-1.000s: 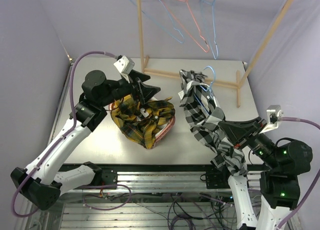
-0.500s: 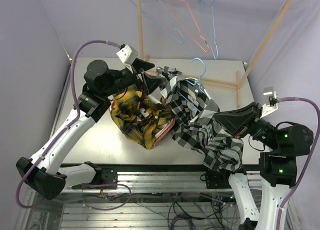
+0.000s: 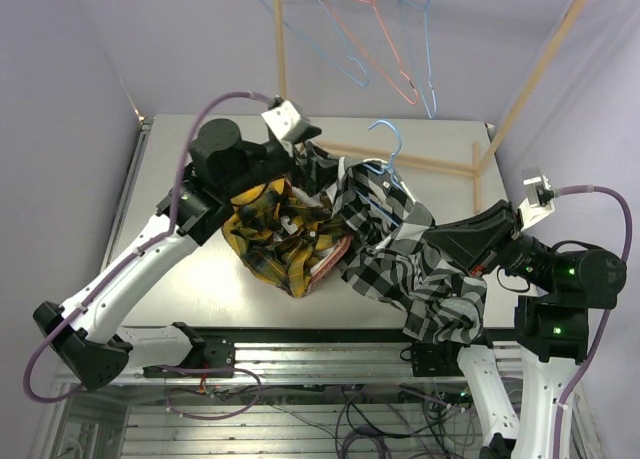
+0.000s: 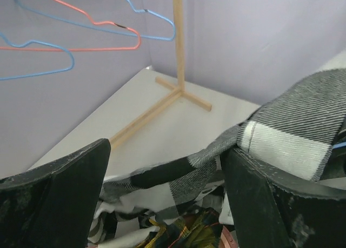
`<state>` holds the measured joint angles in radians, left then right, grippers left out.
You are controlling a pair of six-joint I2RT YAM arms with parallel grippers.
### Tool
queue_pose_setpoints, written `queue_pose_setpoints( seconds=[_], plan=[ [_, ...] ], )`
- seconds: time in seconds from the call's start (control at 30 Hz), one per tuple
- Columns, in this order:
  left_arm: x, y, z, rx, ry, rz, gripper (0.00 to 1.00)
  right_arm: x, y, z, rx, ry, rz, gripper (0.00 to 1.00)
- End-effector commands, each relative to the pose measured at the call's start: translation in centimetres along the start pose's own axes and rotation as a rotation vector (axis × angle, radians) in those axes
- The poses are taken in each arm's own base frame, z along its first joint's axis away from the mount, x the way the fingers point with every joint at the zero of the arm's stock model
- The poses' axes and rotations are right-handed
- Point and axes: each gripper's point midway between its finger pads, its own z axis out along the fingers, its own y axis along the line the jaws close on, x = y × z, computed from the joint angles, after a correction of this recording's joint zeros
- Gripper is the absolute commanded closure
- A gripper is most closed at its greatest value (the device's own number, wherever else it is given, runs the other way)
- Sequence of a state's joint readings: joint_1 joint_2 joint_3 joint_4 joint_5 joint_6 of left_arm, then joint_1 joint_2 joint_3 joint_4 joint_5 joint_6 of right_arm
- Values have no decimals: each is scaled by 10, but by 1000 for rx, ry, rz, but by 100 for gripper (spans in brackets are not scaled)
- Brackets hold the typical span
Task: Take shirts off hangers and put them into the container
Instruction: Pick up the hanger from the clothesline.
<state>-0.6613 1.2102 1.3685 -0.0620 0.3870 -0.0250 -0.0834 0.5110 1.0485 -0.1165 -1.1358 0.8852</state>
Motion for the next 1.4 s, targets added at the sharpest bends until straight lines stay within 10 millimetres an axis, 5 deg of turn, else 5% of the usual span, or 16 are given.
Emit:
queue_pose_setpoints(
  seconds=[0.0,0.23,0.37,0.57,0.83,0.87,0.93,1.0,1.13,1.23,1.37],
  plan=[
    [19,-4,6,-71,110,146,6,-4,11,1,-49,9,-21,100],
    [18,-3,-2,-118,75,221,7,-7,6,4,-52,21,-3,100],
    [24,-1,1,-125,60,232,15,-7,4,6,-72,29,32,100],
    [36,-1,14,-115,47,216,43,-4,-1,9,-80,60,66,100],
    [58,0,17,-110,102,204,93,-11,-16,13,1,66,62,99],
    [58,2,15,-126,104,204,93,-14,-25,14,56,67,52,88],
    [57,8,9,-168,103,208,93,-24,-45,11,206,65,-3,39],
    [54,12,3,-197,96,215,93,-42,-65,4,365,45,-95,24],
    [52,13,-5,-216,92,216,93,-93,-94,-28,710,-68,-248,18],
    [50,15,-8,-230,89,216,93,-126,-92,-52,864,-195,-344,20],
    [48,20,-11,-268,87,199,93,-123,-88,-44,807,-171,-355,32]
  ],
)
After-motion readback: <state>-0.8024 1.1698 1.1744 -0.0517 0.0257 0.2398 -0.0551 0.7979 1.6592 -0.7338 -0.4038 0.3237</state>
